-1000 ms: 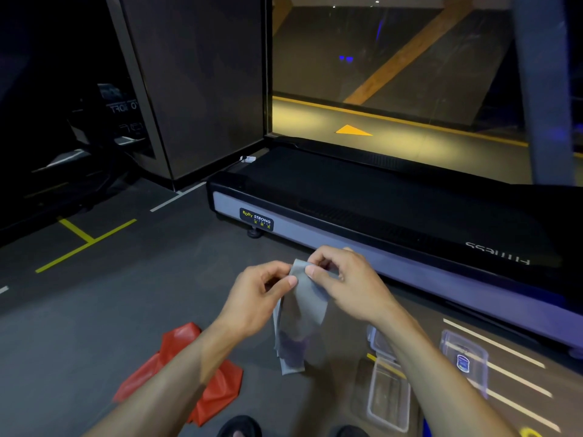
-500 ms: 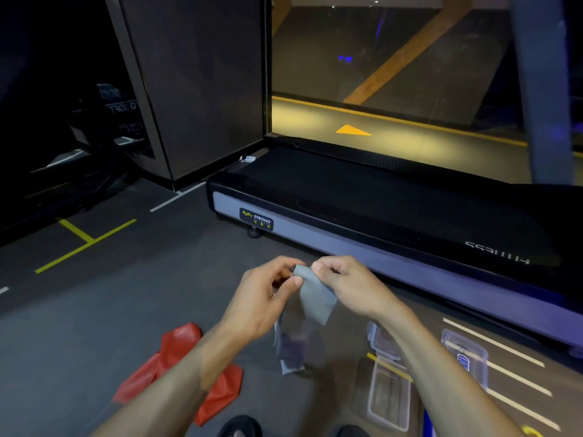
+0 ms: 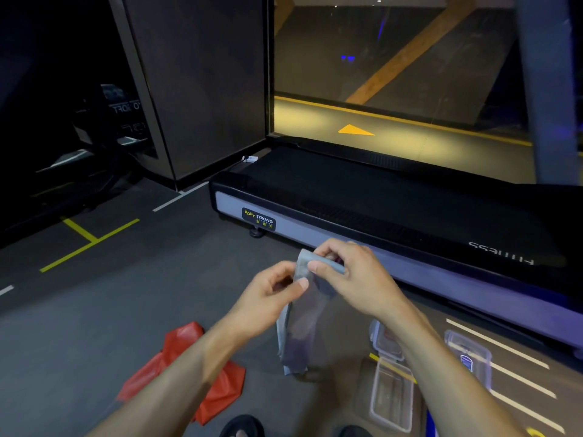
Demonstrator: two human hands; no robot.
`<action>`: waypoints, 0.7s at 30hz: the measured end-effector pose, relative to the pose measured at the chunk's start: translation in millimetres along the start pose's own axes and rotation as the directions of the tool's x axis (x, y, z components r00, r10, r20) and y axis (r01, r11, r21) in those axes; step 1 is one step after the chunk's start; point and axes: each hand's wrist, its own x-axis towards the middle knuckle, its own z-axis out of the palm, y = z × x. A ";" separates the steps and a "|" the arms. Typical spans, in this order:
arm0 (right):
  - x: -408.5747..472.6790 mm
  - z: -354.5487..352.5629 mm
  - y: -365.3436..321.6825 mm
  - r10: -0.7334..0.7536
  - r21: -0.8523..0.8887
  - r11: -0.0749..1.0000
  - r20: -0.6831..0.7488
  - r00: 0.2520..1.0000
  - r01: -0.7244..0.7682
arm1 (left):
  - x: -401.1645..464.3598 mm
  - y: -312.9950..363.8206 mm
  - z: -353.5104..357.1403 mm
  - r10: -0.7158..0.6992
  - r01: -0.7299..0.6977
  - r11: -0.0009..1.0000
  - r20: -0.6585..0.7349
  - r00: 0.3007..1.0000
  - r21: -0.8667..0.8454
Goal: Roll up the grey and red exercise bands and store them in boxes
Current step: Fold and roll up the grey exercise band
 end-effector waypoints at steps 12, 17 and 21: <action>3.3 -9.2 4.9 0.007 0.016 1.000 0.032 0.999 -0.008 | 3.2 -6.4 -1.3 0.040 -0.042 0.986 0.016 0.999 0.163; 4.3 -5.8 3.2 0.034 0.022 0.999 0.100 0.994 -0.036 | 5.3 -8.8 -3.7 0.025 -0.026 0.991 0.007 1.000 0.135; 4.7 -4.9 5.9 0.063 0.080 0.994 0.131 0.989 -0.074 | 6.9 -9.9 -1.9 0.036 -0.029 0.993 -0.058 0.998 0.113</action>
